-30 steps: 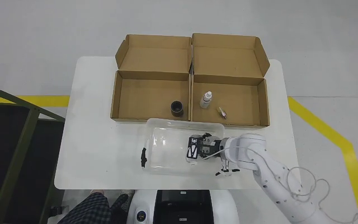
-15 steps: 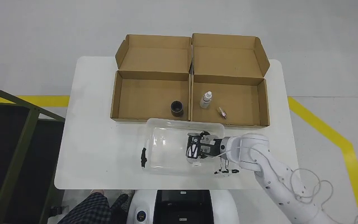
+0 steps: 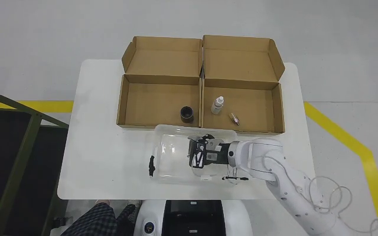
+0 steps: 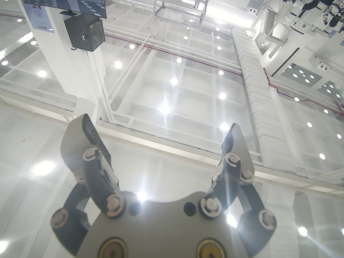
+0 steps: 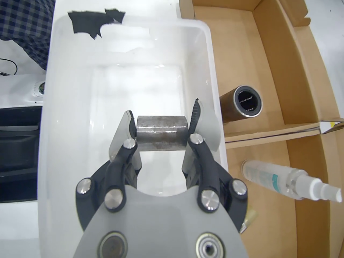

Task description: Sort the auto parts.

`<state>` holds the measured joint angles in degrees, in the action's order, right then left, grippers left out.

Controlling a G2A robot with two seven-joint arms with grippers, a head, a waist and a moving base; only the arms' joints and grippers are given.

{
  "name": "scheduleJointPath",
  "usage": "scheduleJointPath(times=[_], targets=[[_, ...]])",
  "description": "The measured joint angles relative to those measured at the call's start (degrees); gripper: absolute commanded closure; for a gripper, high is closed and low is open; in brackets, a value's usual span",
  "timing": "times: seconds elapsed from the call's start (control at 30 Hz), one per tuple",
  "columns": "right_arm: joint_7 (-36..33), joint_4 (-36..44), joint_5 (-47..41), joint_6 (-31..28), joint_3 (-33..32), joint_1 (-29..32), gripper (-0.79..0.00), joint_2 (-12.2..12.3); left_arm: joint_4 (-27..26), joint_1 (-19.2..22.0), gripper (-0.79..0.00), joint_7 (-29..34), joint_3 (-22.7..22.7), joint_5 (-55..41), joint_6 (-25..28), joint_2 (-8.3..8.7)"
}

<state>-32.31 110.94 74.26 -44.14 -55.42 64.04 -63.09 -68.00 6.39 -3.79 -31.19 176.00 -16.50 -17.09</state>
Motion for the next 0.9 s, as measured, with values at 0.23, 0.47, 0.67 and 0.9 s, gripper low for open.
scheduleJointPath(times=[0.23,0.47,0.67,0.9], targets=[[0.8,2.1,-1.6,1.0,0.5,-0.9,0.000,-0.3,0.0,0.0,-0.785,0.0,0.0,0.0,0.0,0.00],[1.1,1.8,-2.8,1.7,1.7,-2.6,0.000,-0.7,0.0,0.0,-0.785,0.0,0.0,0.0,0.0,0.00],[1.2,-0.4,-3.8,2.3,2.8,-4.4,0.000,-1.1,0.0,0.0,-0.785,0.0,0.0,0.0,0.0,0.00],[1.0,-3.7,-5.8,4.2,4.8,-8.7,0.000,-2.2,0.0,0.0,-0.785,0.0,0.0,0.0,0.0,0.00]])
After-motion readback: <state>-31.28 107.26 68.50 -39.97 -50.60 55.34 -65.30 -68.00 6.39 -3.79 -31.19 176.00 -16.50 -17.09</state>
